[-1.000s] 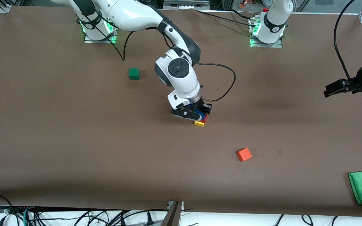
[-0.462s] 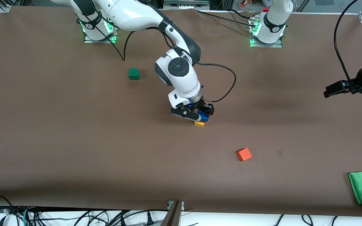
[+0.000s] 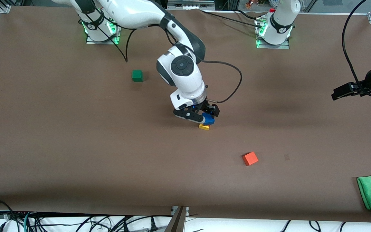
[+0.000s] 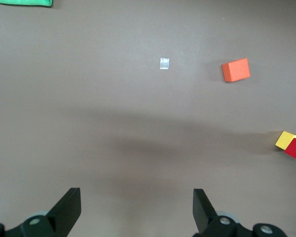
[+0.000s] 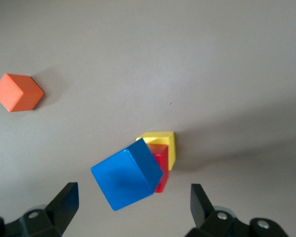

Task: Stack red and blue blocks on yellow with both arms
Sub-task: 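Open the right gripper and raise it away from the stack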

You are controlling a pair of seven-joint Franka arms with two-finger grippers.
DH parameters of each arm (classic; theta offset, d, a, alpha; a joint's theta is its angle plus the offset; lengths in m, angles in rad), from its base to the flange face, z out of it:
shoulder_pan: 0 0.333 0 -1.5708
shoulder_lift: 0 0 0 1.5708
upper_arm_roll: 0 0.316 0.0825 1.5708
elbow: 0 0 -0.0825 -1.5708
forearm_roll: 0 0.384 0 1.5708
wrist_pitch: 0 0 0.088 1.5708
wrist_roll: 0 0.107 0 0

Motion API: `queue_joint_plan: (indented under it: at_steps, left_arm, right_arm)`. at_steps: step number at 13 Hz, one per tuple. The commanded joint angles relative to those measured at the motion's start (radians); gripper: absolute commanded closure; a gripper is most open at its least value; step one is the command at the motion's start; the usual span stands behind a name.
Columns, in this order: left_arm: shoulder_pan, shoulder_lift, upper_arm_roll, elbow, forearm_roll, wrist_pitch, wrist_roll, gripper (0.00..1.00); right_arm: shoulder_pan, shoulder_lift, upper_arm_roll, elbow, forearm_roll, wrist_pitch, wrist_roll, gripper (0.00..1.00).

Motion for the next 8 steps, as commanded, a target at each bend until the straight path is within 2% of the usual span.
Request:
queue_joint_plan:
  at_steps: [1, 2, 5, 6, 8]
  left_arm:
    - [0.002, -0.009, -0.002, -0.004, -0.019, -0.007, 0.021, 0.00]
    - [-0.001, -0.009, -0.004, -0.004, -0.014, -0.007, 0.021, 0.00]
    - [-0.004, -0.009, -0.007, -0.004, -0.008, -0.007, 0.020, 0.00]
    - [-0.004, -0.009, -0.005, -0.004, -0.007, -0.007, 0.020, 0.00]
    - [-0.004, -0.009, -0.005, -0.004, -0.005, -0.007, 0.017, 0.00]
  right_arm:
    - [-0.007, -0.144, -0.082, -0.046, -0.012, -0.174, -0.093, 0.00]
    - [-0.007, -0.212, -0.115, -0.107, -0.004, -0.207, -0.136, 0.00]
    - [-0.028, -0.488, -0.193, -0.423, 0.003, -0.214, -0.396, 0.00]
    - [-0.028, -0.558, -0.237, -0.495, 0.003, -0.227, -0.470, 0.00]
    - [-0.027, -0.661, -0.323, -0.559, 0.005, -0.328, -0.618, 0.00]
